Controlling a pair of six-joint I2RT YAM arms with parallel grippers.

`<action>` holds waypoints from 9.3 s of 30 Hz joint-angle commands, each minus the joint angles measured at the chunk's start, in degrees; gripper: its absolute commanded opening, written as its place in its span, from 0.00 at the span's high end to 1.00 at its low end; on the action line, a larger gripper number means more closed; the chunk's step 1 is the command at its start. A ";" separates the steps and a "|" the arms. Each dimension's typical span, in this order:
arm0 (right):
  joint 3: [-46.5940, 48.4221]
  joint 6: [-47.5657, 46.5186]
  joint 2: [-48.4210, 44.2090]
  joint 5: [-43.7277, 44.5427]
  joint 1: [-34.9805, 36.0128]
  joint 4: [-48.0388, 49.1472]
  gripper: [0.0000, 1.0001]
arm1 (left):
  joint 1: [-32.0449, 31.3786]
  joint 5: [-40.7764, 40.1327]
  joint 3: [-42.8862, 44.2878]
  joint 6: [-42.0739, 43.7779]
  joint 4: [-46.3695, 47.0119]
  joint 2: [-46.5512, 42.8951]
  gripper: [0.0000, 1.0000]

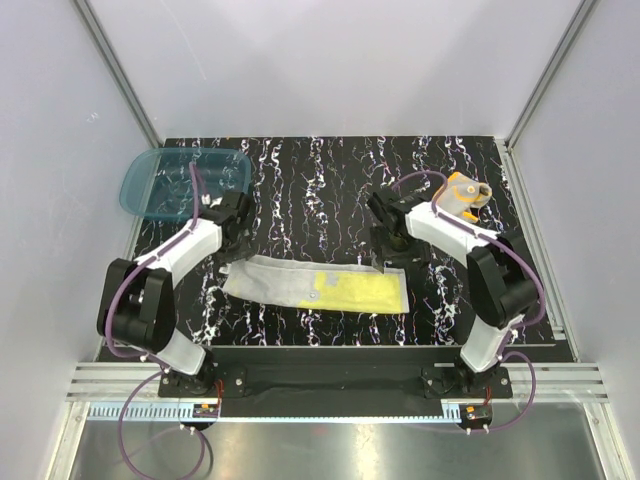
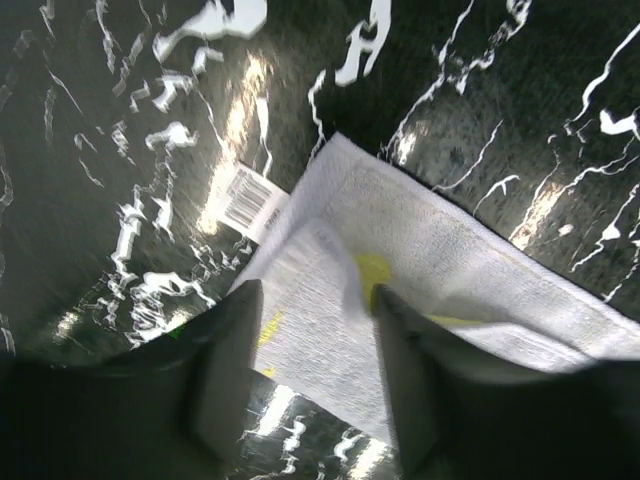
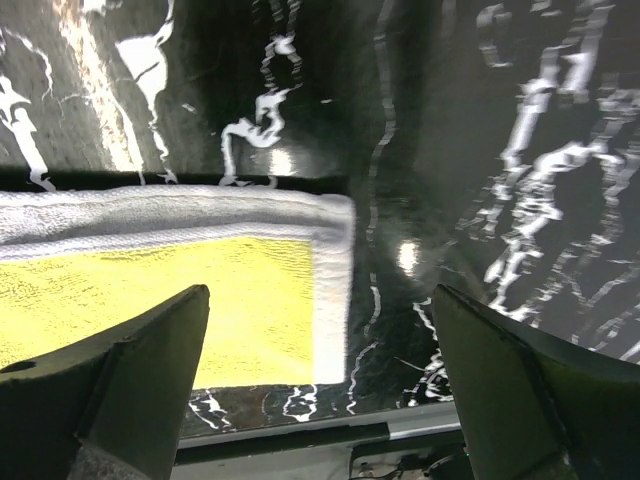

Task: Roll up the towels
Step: Fold the towel, then roll the towel

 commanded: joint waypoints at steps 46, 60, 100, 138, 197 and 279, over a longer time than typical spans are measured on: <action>-15.71 3.08 1.10 -19.17 -6.62 19.90 0.90 | 7.92 12.47 -28.37 -14.44 26.55 -17.48 0.99; -33.80 21.79 -24.00 -24.10 -6.36 22.80 1.00 | -1.21 7.91 3.96 -7.23 21.82 11.61 1.00; -13.87 43.51 -16.38 -7.50 36.27 9.89 0.06 | -0.51 6.40 60.17 5.42 0.89 44.43 0.38; -36.63 37.00 -11.64 -26.29 25.19 61.12 0.33 | -17.74 23.64 -35.82 -9.95 34.47 -30.75 0.51; -27.23 51.95 -8.76 -29.80 20.10 56.38 1.00 | -22.66 20.83 -38.04 -7.41 33.43 -38.47 0.55; -17.74 42.73 -10.59 -19.08 7.26 49.34 0.00 | -27.14 16.34 -31.88 -2.31 62.42 -6.40 0.54</action>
